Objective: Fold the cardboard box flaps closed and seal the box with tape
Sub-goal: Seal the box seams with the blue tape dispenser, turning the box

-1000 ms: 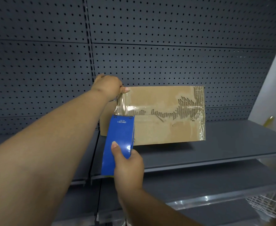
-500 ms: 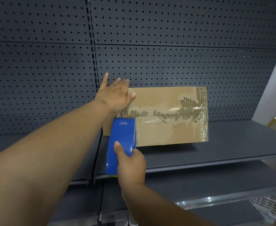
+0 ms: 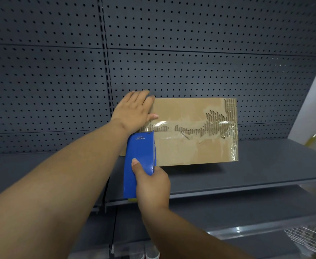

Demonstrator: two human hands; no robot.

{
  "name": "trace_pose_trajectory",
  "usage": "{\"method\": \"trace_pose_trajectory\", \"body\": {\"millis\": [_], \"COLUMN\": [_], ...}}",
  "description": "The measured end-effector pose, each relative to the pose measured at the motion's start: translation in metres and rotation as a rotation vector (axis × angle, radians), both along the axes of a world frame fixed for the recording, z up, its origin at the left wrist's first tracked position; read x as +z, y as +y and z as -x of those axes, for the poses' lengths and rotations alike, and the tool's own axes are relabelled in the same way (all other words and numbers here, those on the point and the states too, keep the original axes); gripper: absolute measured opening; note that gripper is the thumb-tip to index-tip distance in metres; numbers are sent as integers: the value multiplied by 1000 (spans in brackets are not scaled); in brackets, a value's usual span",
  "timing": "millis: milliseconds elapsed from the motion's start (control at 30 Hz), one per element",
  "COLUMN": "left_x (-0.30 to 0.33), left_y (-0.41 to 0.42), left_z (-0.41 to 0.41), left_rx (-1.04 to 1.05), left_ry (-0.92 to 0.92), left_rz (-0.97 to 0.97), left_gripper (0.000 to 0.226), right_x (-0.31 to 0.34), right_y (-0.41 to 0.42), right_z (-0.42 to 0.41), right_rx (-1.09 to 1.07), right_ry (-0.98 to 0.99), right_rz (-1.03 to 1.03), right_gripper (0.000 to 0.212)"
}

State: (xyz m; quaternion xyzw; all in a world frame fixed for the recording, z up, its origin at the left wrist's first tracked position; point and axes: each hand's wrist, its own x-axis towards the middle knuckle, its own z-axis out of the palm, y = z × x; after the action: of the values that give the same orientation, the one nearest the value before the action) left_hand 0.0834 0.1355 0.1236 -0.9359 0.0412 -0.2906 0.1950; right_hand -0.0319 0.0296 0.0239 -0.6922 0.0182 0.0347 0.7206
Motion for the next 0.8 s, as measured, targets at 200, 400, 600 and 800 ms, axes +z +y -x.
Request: {"method": "trace_pose_trajectory", "body": {"millis": [200,400,600,800], "left_x": [1,6,9,19], "left_y": [6,8,5,1], "left_z": [-1,-7,-13,-16], "left_rx": [-99,-50,-19,-22], "left_ry": [72,151,153,159], "left_rz": [92,59,29,68], "left_gripper": [65,78,88,86], "right_x": [0,0,1,7], "right_y": [-7,-10,-10,-19], "right_z": [1,1,3,2], "right_rx": [-8,-12,-6,7], "right_ry": [-3,-3,-22,-76], "right_rz": [-44,-71,-83,-80], "right_gripper": [29,33,33,31]}}
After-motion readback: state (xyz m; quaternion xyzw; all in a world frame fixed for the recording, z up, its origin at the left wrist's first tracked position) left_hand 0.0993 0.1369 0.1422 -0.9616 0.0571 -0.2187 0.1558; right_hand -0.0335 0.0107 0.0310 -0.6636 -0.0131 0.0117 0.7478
